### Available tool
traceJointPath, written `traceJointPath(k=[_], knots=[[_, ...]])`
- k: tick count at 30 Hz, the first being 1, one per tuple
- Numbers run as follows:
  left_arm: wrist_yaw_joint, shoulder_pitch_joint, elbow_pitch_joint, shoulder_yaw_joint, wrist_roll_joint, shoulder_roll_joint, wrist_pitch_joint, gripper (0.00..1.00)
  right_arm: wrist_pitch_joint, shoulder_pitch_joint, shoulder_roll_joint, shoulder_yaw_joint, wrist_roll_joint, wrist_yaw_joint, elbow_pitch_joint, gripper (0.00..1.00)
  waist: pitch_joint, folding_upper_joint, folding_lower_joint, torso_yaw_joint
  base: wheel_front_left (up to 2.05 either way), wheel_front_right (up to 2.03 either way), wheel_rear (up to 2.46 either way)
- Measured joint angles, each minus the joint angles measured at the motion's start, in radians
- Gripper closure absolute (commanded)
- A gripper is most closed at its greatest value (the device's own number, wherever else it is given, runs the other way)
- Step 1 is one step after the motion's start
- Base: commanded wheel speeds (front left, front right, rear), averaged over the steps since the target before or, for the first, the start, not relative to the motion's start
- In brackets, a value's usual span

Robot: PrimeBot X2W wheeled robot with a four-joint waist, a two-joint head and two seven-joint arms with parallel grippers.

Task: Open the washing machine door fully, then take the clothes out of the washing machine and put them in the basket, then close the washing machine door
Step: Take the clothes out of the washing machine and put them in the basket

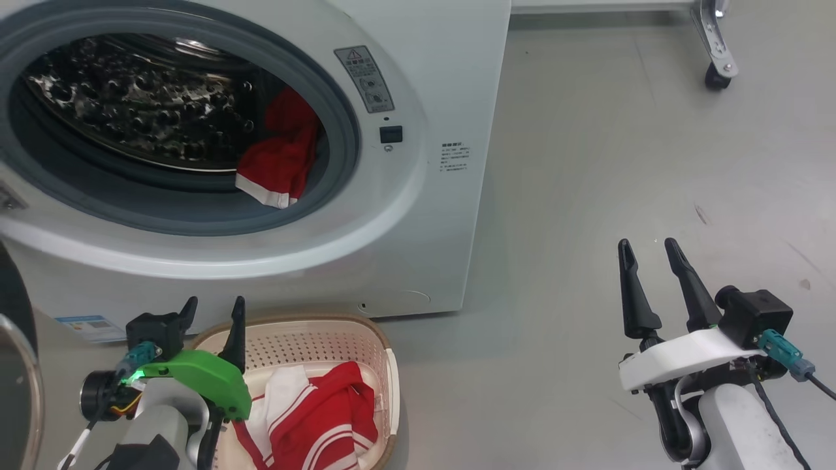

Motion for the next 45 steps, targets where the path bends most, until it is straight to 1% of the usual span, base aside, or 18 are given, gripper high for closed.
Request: traceJointPath(k=[9,17,27,45], knots=[[-0.004,0.054,-0.142,0.018,0.0,-0.002,0.0,0.0,0.0,0.045,0.002,0.008,0.0,0.0,0.006,0.0,-0.081,0.0,0.0,0.043,0.0,0.0,0.0],[-0.004,0.139,-0.24,0.019,0.016,-0.002,0.0,0.0,0.0,0.073,0.005,0.016,0.0,0.0,0.006,0.0,-0.131,0.0,0.0,0.056,0.0,0.0,0.0],[-0.003,0.224,-0.327,0.02,0.016,-0.002,0.0,0.0,0.0,0.094,0.005,0.02,0.0,0.0,0.0,0.0,-0.15,0.0,0.0,0.047,0.0,0.0,0.0],[0.007,0.298,-0.42,0.014,0.016,-0.002,0.0,0.0,0.0,0.107,0.006,0.032,0.0,0.0,-0.007,0.0,-0.158,0.0,0.0,0.033,0.0,0.0,0.0]])
